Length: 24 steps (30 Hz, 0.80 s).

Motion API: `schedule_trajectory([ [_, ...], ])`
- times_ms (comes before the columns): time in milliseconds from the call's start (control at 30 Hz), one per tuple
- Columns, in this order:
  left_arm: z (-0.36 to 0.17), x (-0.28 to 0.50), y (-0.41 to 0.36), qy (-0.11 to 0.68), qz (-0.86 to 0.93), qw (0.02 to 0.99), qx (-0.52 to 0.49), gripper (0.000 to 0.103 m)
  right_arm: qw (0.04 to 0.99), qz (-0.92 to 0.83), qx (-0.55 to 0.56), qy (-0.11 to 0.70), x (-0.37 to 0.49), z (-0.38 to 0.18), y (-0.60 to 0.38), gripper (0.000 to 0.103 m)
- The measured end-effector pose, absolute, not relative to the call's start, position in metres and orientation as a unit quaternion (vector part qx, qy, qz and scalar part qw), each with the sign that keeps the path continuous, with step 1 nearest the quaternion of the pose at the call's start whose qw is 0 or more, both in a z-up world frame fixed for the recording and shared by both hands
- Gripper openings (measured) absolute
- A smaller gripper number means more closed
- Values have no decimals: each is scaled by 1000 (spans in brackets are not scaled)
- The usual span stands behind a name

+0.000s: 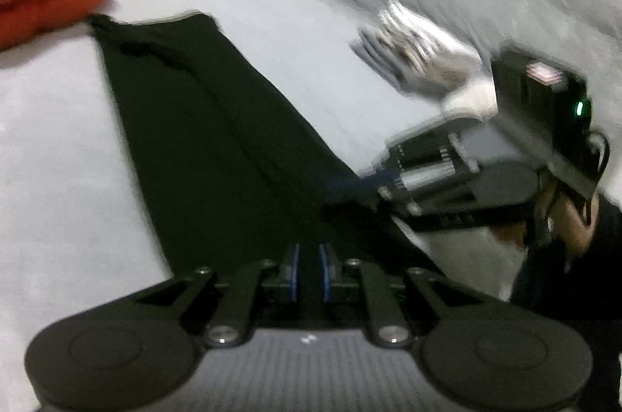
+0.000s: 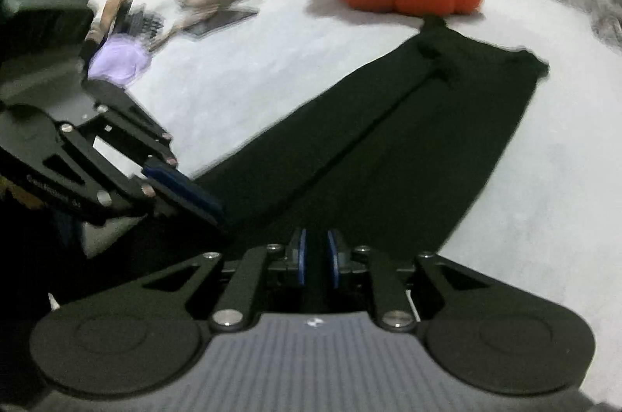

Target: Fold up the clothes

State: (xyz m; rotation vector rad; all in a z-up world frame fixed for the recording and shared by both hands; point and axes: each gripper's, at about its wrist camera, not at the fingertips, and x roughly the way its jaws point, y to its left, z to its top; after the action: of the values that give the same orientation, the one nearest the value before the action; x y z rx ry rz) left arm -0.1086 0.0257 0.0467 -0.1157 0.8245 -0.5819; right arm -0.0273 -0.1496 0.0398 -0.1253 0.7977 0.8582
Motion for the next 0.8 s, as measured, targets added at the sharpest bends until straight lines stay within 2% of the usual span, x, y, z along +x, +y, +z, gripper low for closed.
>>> schedule_trajectory([
  [33, 46, -108, 31, 396, -269, 876, -58, 12, 829, 406, -34, 383, -26, 39, -147, 30],
  [100, 43, -105, 38, 402, -252, 878, -64, 12, 817, 421, 5, 395, -21, 39, -136, 39],
  [300, 32, -112, 31, 414, -257, 873, -38, 14, 804, 404, 44, 434, -12, 29, -113, 39],
  [367, 30, -112, 31, 417, -257, 871, -31, 14, 801, 402, 60, 440, -12, 27, -114, 29],
  [400, 29, -112, 31, 418, -256, 871, -28, 14, 802, 399, 60, 440, -14, 28, -115, 4],
  [733, 20, -122, 24, 425, -259, 866, 32, 14, 803, 368, 81, 461, -19, 28, -137, 2],
  [767, 21, -123, 24, 425, -261, 866, 37, 15, 803, 365, 85, 464, -18, 25, -136, 3],
  [800, 21, -124, 24, 424, -262, 866, 40, 15, 801, 366, 87, 465, -18, 24, -134, 9],
])
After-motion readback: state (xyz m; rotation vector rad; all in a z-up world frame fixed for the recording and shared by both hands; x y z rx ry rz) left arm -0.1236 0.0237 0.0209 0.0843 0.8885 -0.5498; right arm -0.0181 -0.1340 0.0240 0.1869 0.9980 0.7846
